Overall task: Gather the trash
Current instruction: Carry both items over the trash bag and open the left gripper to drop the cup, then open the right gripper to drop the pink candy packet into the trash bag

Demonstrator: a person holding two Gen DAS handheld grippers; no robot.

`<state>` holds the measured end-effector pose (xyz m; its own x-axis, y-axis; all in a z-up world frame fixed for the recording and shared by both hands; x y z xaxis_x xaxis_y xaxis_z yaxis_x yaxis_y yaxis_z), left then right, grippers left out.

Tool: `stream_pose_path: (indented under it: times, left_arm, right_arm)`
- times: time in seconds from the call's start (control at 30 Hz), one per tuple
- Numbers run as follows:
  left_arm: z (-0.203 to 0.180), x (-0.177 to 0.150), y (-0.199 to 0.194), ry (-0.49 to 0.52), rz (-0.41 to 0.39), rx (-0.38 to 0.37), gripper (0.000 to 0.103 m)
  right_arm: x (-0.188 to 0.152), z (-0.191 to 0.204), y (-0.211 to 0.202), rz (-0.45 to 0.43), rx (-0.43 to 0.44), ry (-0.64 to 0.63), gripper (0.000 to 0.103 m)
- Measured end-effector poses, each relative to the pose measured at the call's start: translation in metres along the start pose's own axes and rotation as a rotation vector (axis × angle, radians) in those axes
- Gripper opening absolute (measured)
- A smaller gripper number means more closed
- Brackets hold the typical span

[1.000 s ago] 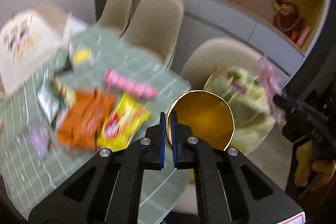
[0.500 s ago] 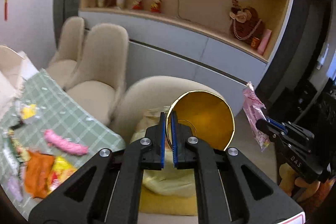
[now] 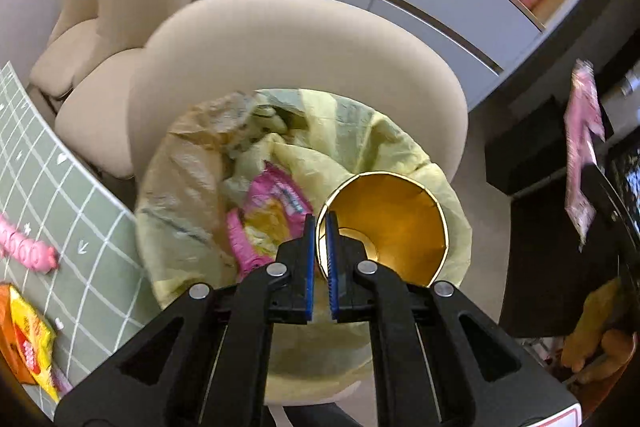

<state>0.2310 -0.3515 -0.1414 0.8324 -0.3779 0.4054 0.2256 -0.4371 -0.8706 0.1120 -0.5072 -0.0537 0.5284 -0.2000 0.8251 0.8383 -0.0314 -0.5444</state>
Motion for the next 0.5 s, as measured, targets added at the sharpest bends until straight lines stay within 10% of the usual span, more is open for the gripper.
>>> stream_pose_path:
  times: [0.23,0.37,0.5]
  left_arm:
    - [-0.017,-0.001,0.027,0.099,0.038,0.024,0.005]
    - [-0.007,0.008,0.010,0.043,-0.006,-0.038,0.036]
    - [0.024,0.014,-0.032,-0.017,-0.116,0.001,0.040]
  right_arm:
    - [-0.008,-0.003,0.027,0.042,0.028,0.020,0.011]
    - [-0.006,0.014,0.043,0.064,0.073,-0.006,0.011]
    - [-0.001,0.047,0.064,0.095,0.158,-0.057,0.011]
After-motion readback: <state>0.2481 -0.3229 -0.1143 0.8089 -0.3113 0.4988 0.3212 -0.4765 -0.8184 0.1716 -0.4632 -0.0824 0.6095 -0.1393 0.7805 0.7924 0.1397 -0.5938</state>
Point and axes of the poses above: each gripper's, at about its wrist camera, not at the fingertips, and y roughly the way its jaws point, z to its left, x to its top, the point moved 8 cm from there along y, roughly the way its jaws point, and after that the axes turned 3 degrees about -y, right-handed, at the moved point
